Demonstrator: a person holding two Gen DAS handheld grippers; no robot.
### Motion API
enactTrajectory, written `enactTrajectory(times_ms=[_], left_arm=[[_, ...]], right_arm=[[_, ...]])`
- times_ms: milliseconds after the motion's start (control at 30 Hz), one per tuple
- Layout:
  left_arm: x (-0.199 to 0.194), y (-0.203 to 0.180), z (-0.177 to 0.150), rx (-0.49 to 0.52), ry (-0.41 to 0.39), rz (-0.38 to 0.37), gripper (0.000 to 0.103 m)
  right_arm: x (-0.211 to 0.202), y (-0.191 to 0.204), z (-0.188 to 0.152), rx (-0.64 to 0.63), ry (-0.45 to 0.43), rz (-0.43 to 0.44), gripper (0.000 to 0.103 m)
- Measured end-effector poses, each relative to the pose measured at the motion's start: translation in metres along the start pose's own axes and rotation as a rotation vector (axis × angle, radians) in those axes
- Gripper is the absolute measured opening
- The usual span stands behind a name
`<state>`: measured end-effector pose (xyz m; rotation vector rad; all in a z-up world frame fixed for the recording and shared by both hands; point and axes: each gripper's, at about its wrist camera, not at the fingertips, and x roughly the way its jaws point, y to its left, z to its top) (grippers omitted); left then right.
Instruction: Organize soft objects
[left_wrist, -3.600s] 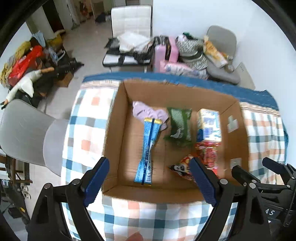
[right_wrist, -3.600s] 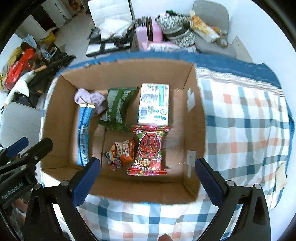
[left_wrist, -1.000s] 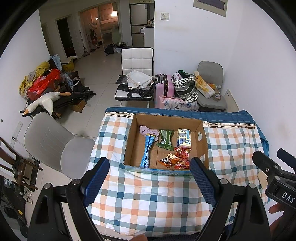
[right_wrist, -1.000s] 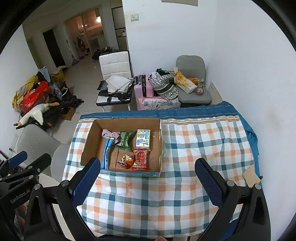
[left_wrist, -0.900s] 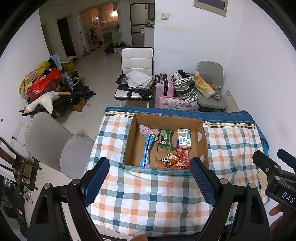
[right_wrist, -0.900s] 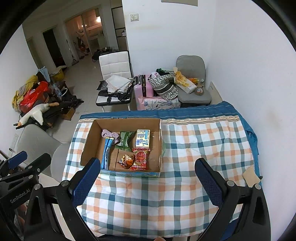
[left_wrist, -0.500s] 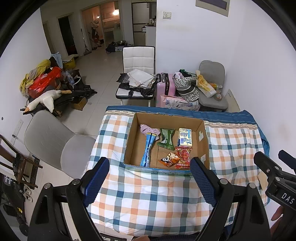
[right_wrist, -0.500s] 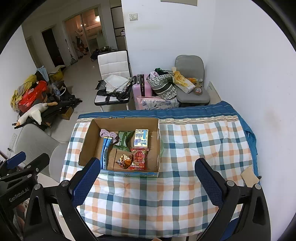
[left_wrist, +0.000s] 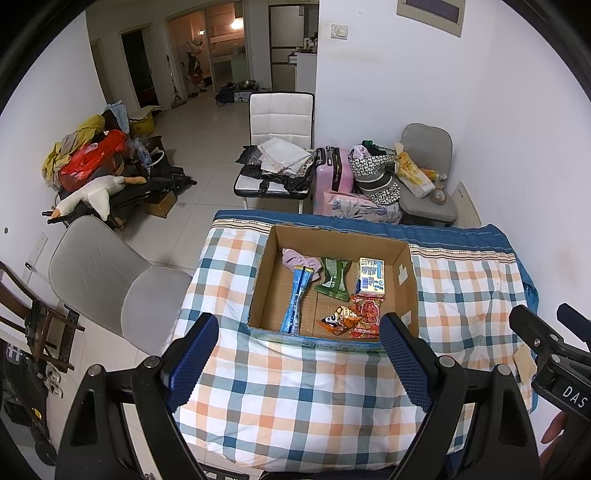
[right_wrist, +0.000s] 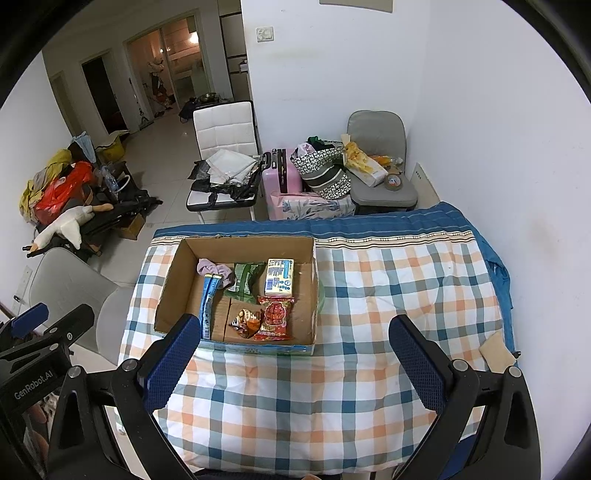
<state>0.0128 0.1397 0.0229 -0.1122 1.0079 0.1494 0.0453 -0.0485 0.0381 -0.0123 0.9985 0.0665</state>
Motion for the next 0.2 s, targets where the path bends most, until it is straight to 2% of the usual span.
enactTrajectory(times_ms=[200], left_arm=[[0.0008,0.0002,-0.0005,0.004,-0.005,0.006,0.089]], right_arm=[[0.0,0.0006,-0.0003,0.0,0.0,0.0,0.103]])
